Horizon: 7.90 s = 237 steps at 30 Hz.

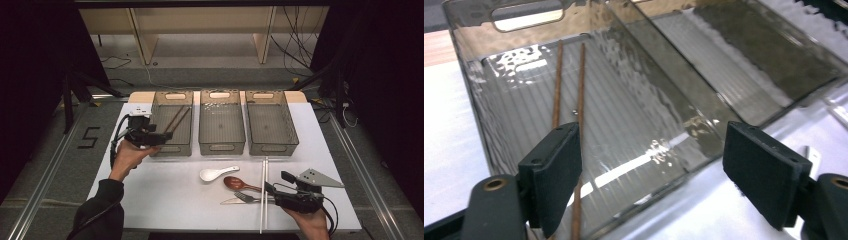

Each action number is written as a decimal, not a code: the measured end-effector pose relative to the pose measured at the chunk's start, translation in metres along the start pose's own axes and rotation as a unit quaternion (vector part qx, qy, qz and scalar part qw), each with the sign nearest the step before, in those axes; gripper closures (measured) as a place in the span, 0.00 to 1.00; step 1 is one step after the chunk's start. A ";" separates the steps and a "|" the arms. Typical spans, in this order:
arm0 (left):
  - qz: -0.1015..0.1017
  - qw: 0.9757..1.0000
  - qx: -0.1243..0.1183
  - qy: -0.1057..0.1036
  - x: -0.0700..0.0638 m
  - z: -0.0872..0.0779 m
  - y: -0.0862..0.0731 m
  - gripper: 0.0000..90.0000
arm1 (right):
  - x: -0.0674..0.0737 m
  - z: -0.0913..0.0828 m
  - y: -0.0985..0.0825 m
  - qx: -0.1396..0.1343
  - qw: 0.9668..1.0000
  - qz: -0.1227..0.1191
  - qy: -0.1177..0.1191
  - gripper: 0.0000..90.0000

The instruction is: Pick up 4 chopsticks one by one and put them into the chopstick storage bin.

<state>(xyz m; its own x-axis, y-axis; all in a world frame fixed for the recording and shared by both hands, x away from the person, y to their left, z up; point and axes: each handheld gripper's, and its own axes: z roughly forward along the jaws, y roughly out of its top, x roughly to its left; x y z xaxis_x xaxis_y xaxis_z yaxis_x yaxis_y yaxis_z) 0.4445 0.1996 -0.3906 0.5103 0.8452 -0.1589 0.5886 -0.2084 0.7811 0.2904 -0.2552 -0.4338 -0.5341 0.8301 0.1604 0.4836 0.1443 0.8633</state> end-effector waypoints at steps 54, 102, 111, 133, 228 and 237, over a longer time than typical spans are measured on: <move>0.038 0.998 -0.043 -0.035 -0.059 -0.033 -0.107 0.21 | -0.005 0.057 0.027 0.306 0.951 -0.010 -0.050 0.51; 0.050 0.997 -0.036 -0.039 -0.063 -0.031 -0.112 0.21 | -0.043 0.068 0.024 0.372 0.926 0.025 -0.054 0.86; 0.052 0.997 -0.037 -0.040 -0.063 -0.032 -0.111 0.21 | -0.053 0.065 0.022 0.374 0.924 0.027 -0.068 0.94; 0.042 0.997 -0.062 -0.032 -0.056 -0.038 -0.112 0.21 | -0.032 0.053 0.043 0.342 0.939 -0.025 -0.039 0.95; 0.019 0.993 -0.112 -0.030 -0.049 -0.061 -0.122 0.21 | 0.075 0.175 0.187 0.222 0.968 -0.099 0.064 0.95; 0.020 0.993 -0.113 -0.032 -0.049 -0.060 -0.122 0.21 | 0.086 0.207 0.200 0.226 0.968 -0.082 0.066 0.95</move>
<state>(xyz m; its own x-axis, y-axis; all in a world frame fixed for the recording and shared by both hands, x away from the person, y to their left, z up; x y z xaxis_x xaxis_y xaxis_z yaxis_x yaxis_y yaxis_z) 0.3096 0.2133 -0.4420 0.5736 0.8037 -0.1583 0.4152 -0.1187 0.9020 0.4844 -0.0436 -0.3466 -0.6997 0.7036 0.1242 0.6226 0.5151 0.5891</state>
